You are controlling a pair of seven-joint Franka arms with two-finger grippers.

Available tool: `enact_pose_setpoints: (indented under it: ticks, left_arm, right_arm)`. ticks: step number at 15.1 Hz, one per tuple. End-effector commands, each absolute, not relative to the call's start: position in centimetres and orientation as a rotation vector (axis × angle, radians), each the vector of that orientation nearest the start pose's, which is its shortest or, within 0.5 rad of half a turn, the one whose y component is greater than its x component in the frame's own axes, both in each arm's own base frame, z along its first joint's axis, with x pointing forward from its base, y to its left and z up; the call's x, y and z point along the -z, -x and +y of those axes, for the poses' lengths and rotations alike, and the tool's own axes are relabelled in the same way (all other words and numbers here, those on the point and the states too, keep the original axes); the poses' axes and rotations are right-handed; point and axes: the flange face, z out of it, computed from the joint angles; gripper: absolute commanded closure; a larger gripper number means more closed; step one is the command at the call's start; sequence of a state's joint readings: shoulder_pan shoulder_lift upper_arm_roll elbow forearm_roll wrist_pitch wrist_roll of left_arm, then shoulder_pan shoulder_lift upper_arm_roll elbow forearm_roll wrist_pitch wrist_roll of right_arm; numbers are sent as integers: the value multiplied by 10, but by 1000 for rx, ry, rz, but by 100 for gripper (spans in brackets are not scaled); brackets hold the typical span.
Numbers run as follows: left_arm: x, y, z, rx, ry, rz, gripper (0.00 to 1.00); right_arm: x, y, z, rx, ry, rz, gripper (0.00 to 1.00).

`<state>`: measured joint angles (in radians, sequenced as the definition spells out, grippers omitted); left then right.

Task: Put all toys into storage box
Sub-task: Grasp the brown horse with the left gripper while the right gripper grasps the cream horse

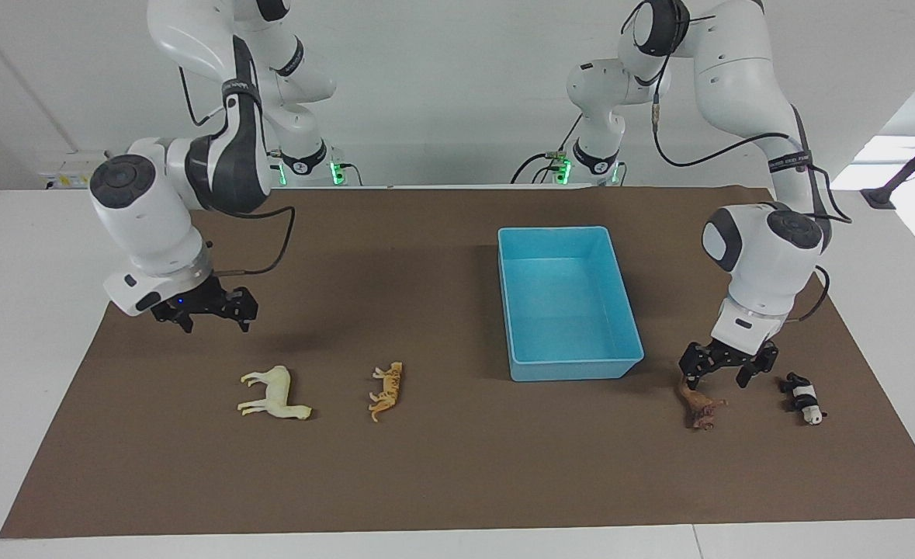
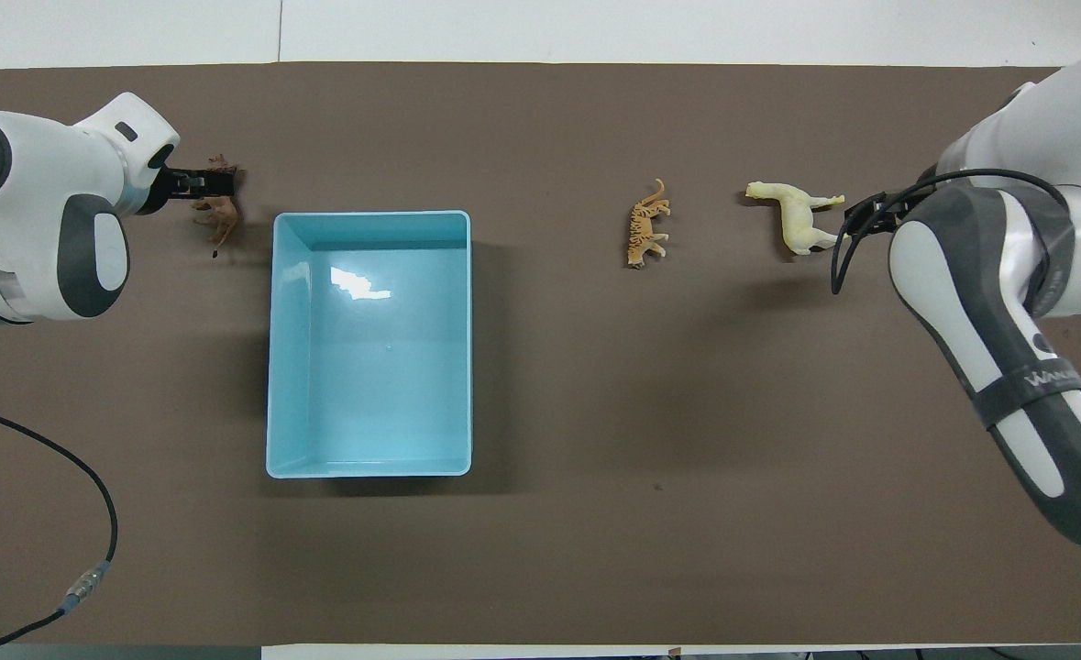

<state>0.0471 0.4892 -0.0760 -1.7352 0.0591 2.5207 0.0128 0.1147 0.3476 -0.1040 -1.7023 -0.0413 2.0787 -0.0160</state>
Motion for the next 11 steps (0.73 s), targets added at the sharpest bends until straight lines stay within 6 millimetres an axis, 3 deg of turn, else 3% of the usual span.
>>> enact_pose_setpoints:
  ticks: [1, 5, 9, 11]
  left_arm:
    - [-314, -687, -11, 481, 3086, 129, 0]
    - [-296, -675, -13, 417, 3097, 134, 0]
    - [-291, -669, -15, 394, 3100, 136, 0]
    - [-291, -670, -17, 399, 3104, 122, 19]
  right_arm:
    - [-370, -669, 28, 81, 3214, -106, 0]
    - [-355, -685, 36, 100, 3218, -127, 0]
    - [-322, -692, 42, 123, 3217, -152, 0]
    - [-315, -690, 44, 108, 3218, -170, 0]
